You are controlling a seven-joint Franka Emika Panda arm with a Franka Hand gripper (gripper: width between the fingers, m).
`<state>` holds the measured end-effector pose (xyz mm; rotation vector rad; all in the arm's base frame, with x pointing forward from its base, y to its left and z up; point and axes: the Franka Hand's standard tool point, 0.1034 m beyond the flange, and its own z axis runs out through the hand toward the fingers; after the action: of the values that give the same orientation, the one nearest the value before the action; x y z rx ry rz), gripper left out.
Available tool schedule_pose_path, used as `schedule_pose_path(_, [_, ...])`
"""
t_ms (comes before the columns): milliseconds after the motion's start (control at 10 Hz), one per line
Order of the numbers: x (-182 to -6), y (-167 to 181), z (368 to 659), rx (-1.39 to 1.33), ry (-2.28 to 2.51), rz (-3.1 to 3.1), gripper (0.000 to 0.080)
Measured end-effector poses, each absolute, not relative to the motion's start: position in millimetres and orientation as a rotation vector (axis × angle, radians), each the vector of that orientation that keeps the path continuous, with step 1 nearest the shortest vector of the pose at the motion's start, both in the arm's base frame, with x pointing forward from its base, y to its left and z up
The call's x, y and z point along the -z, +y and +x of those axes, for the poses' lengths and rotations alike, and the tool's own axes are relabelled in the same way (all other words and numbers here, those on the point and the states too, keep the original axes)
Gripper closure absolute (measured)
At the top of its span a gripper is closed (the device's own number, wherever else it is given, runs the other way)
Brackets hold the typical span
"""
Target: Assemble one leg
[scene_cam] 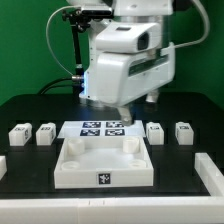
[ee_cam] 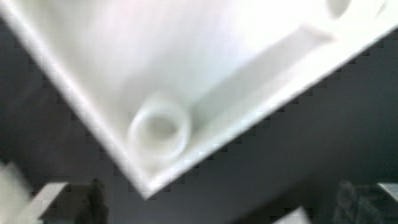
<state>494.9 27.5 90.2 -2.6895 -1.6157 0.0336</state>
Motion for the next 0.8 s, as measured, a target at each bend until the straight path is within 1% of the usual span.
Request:
schedule_pose_path(100, [-77.9,14,473,-0.037,-1.763,-2.587,0.0150])
schedule_pose_path(300, [-51.5,-8,451,-0.027,-2.062,-2.336,0.0150])
schedule_pose_path(500, [-25.4,-14,445,-0.028,-2.185,-2.189,0.0150])
schedule_pose_path(600, [-16.1,-17,443,-0.023,-2.181,-2.187,0.0150])
schedule_pose_path(700, [-9.7,-20,441,-0.021,-2.177,-2.187,0.0150])
schedule_pose_path(800, [-9.2,-20,441,-0.020,-2.173,-2.191,0.0150])
